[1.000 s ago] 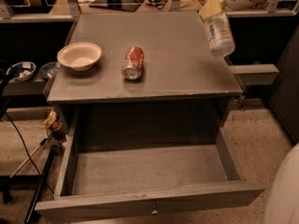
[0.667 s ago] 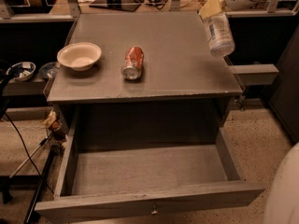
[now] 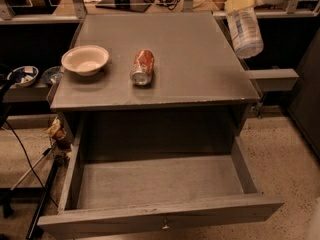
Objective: Place blue plastic bottle into top drawer
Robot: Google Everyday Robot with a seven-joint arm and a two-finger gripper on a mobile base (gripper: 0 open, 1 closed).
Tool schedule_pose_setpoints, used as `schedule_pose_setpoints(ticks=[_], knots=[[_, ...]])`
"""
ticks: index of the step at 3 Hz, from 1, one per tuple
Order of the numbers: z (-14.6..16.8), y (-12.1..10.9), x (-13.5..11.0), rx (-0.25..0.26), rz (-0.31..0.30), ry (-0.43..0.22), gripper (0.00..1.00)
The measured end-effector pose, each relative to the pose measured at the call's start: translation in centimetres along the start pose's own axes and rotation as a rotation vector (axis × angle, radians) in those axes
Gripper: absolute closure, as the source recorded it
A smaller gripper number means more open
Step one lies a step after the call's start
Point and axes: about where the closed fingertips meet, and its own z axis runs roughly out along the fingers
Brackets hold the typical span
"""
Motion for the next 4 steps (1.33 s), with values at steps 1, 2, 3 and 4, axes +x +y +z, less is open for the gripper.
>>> schedule_pose_setpoints(ticks=[1, 2, 3, 4], knots=[[0.1, 0.1, 0.0, 0.001, -0.002, 0.002, 1.00], [-0.1, 0.1, -0.5, 0.056, -0.032, -0.013, 1.00], [-0.9, 0.4, -1.4, 0.107, -0.053, -0.047, 1.00], [-1.6, 0.6, -1.8, 0.133, -0.046, -0.069, 1.00]])
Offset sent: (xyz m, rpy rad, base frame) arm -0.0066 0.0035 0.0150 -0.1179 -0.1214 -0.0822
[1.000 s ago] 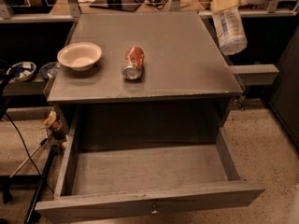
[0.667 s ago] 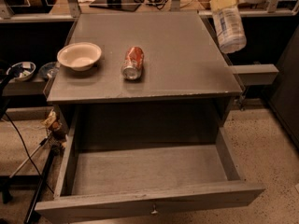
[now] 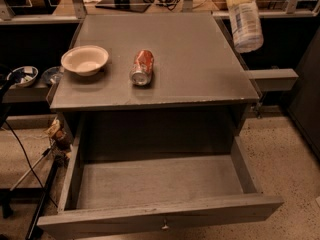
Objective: Place blue plastic bottle into top drawer
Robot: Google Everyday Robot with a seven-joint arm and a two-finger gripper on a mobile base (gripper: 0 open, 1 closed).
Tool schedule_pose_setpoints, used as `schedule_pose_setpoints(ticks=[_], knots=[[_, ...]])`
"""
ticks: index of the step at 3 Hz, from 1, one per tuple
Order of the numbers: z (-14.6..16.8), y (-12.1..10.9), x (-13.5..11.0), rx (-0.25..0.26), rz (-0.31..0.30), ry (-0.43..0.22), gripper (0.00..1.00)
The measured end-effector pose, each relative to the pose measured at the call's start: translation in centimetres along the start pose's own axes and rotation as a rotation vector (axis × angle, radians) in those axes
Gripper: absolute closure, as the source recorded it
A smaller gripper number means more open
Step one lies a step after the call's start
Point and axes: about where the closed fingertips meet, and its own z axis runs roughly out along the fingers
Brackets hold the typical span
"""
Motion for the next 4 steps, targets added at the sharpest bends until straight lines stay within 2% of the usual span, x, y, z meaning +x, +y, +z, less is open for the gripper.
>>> schedule_pose_setpoints(ticks=[2, 3, 4], knots=[[-2.6, -0.3, 0.2, 0.033, 0.051, -0.031, 1.00], [-6.1, -1.3, 2.5, 0.044, 0.118, -0.022, 1.00], [-6.1, -1.3, 2.5, 0.045, 0.117, -0.022, 1.00]])
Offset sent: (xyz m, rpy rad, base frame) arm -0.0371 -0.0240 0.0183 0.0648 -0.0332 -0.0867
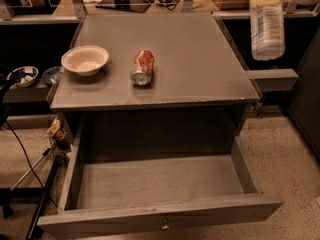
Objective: Place blue plastic bottle into top drawer
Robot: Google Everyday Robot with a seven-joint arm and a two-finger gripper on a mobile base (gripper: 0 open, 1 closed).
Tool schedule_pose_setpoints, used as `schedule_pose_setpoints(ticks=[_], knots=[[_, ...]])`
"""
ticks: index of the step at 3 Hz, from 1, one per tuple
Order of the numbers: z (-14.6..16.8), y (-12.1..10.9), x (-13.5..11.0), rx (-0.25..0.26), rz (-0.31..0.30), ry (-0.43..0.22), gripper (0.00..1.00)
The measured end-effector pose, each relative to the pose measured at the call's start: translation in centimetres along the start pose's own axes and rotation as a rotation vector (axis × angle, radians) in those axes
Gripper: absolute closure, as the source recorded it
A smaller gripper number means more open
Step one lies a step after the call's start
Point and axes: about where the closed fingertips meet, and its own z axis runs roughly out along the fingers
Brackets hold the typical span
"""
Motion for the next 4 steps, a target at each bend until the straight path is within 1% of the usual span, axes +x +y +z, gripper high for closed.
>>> schedule_pose_setpoints(ticks=[1, 2, 3, 4], knots=[[-1.0, 0.0, 0.1, 0.035, 0.007, -0.014, 1.00], [-3.2, 0.3, 0.4, 0.081, 0.052, -0.045, 1.00], [-4.4, 0.5, 0.5, 0.099, 0.081, -0.066, 1.00], [-7.5, 1.1, 2.0, 0.103, 0.144, -0.071, 1.00]])
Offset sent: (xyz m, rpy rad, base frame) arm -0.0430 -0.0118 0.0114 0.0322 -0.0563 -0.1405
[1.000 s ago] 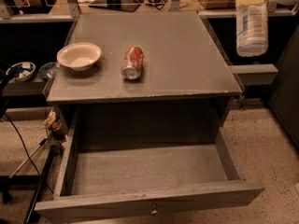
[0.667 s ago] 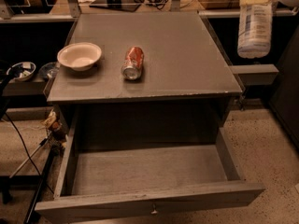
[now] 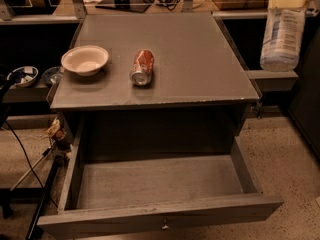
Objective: Place blue plastic bottle into top drawer
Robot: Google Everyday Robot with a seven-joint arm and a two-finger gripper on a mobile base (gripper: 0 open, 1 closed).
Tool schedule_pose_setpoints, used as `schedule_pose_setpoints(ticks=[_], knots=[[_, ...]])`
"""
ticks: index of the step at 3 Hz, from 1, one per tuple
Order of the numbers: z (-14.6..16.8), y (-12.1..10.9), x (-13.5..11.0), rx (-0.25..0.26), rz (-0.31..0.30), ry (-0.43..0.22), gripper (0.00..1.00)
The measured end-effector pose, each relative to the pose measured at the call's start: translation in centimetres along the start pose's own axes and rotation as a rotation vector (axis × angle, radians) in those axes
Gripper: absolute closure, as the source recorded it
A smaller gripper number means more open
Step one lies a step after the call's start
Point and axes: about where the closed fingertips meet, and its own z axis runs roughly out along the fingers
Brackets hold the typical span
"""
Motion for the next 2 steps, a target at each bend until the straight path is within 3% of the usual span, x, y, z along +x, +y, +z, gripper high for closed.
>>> schedule_pose_setpoints(ticks=[1, 2], knots=[[0.12, 0.54, -0.57, 0.015, -0.013, -0.025, 1.00], [0.25, 0.28, -0.83, 0.074, -0.023, -0.074, 1.00]])
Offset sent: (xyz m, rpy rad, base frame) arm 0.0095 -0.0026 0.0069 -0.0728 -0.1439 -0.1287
